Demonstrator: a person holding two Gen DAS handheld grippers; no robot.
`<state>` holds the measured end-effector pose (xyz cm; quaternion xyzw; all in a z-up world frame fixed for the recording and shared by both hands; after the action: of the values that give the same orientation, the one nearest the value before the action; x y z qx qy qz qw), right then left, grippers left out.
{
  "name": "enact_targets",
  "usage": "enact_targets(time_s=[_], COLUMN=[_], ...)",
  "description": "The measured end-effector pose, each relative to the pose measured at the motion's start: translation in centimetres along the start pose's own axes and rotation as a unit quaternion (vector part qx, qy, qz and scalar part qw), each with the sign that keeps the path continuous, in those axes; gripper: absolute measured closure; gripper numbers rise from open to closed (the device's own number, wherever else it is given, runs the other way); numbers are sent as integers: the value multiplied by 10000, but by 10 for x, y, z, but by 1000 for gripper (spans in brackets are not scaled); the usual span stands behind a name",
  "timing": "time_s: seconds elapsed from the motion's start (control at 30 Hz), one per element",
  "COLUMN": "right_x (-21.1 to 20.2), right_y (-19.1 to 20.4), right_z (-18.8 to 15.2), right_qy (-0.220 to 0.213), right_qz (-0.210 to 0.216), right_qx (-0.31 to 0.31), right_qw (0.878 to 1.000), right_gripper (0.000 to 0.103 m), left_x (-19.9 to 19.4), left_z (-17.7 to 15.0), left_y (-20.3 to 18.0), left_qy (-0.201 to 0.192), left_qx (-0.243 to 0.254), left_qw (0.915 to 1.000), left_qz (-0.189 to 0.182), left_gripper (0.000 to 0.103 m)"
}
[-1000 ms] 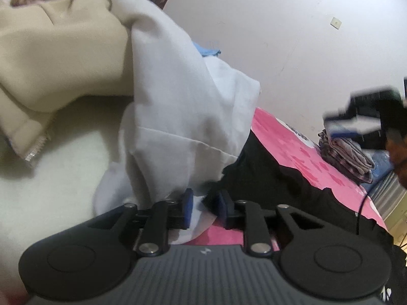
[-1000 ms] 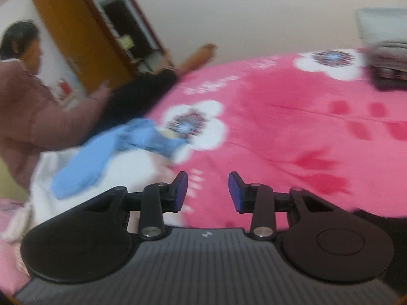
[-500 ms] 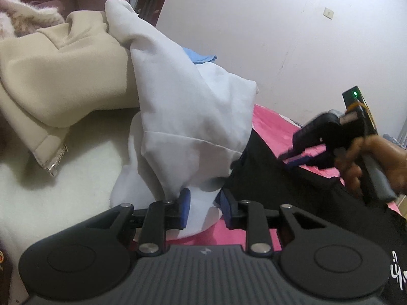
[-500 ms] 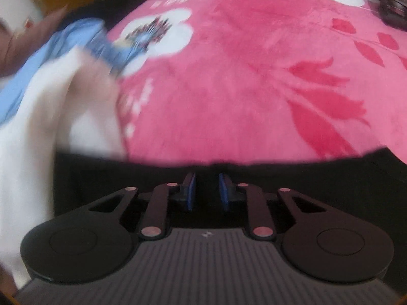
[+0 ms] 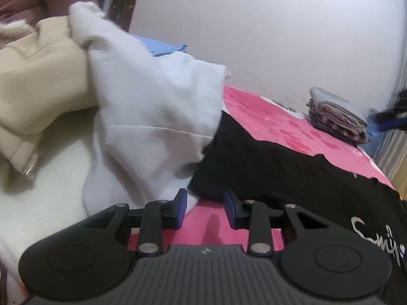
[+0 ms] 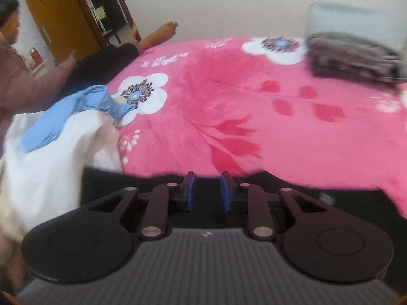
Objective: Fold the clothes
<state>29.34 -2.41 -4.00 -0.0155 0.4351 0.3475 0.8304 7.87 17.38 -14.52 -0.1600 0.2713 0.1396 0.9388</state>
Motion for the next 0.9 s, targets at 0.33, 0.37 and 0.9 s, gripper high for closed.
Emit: enact_targets(time_s=[0.33, 0.37, 0.9], right_x=[-158, -159, -177], right_y=[-93, -105, -299], right_z=[-150, -166, -247], right_qy=[-789, -792, -1715], right_qz=[-655, -803, -1207], right_qx=[1338, 1430, 3712], right_qw=[9857, 9833, 9046], right_gripper=[81, 81, 54], left_x=[-15, -16, 31], left_z=[15, 16, 27], left_y=[-46, -52, -267], left_qy=[-54, -17, 1557], left_qx=[662, 742, 2805], left_qw=[9974, 9966, 9289], left_qz=[-287, -346, -1851], left_gripper=[60, 60, 45])
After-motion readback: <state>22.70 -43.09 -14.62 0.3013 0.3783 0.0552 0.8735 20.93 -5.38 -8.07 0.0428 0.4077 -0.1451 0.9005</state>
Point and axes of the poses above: each gripper's, at about its wrist camera, not at the fingertips, and x roughly the way its jaws point, y to its left, z to its top, the point moved 7 cm from there along x, roughly the way its jaws point, and after that the axes turned 2 degrees about y, right-handed, at the moved point
